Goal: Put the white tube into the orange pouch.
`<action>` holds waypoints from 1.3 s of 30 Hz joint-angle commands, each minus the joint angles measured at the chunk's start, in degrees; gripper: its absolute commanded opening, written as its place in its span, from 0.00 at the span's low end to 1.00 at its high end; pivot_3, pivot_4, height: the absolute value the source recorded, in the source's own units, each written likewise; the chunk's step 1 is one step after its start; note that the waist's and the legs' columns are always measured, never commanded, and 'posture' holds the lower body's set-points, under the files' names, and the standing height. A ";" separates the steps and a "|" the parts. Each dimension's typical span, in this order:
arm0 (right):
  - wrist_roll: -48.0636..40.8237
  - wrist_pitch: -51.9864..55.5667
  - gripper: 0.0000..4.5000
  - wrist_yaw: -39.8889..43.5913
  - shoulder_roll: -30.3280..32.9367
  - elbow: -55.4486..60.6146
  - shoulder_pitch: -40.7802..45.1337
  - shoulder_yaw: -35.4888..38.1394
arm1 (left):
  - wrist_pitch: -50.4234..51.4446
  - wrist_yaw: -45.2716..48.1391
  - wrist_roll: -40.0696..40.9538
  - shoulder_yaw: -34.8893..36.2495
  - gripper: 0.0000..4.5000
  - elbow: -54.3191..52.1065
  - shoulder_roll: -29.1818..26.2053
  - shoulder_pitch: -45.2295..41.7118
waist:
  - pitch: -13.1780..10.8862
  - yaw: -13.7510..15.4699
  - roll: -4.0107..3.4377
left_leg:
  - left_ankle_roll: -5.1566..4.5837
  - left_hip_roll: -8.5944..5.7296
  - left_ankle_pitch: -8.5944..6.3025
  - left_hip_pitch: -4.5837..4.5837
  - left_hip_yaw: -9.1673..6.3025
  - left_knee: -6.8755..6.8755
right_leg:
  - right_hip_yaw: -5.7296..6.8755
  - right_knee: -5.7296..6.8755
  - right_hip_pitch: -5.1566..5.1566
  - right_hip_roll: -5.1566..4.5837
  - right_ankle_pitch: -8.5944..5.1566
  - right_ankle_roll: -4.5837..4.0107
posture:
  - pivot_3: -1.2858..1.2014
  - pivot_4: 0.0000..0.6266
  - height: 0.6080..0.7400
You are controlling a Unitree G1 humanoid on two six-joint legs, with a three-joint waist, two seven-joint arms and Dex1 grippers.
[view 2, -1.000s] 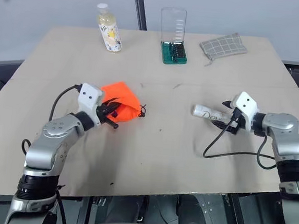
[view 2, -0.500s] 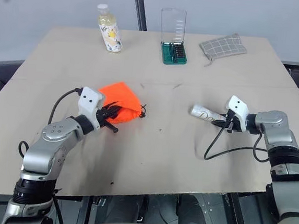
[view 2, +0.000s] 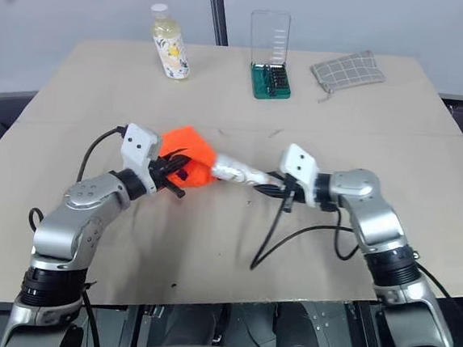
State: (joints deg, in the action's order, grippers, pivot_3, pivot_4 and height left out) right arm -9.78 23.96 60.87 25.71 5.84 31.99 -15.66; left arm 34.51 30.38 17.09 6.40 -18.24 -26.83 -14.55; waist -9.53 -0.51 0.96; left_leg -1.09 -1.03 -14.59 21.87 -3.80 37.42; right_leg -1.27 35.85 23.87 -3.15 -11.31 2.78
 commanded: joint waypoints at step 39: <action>5.94 25.01 0.29 -28.51 -27.03 -15.92 17.68 1.16 | 1.68 0.89 3.24 -12.21 0.00 -7.98 4.88 -2.35 | -0.04 -0.47 -0.03 | 0.02 -0.22 0.01 0.01 -0.31 -0.14 | 0.11 0.06 0.07 0.06 0.00 -0.01 | 0.52 0.24 1.00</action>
State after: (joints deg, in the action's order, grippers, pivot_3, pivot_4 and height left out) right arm -2.90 50.29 34.79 0.42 -10.62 46.62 -16.88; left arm 36.84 29.75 19.17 -3.24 -24.05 -22.73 -16.58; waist -9.57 -0.98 0.93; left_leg -1.07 -1.26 -14.58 21.88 -4.12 37.27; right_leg -1.15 35.90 23.94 -3.09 -11.31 2.76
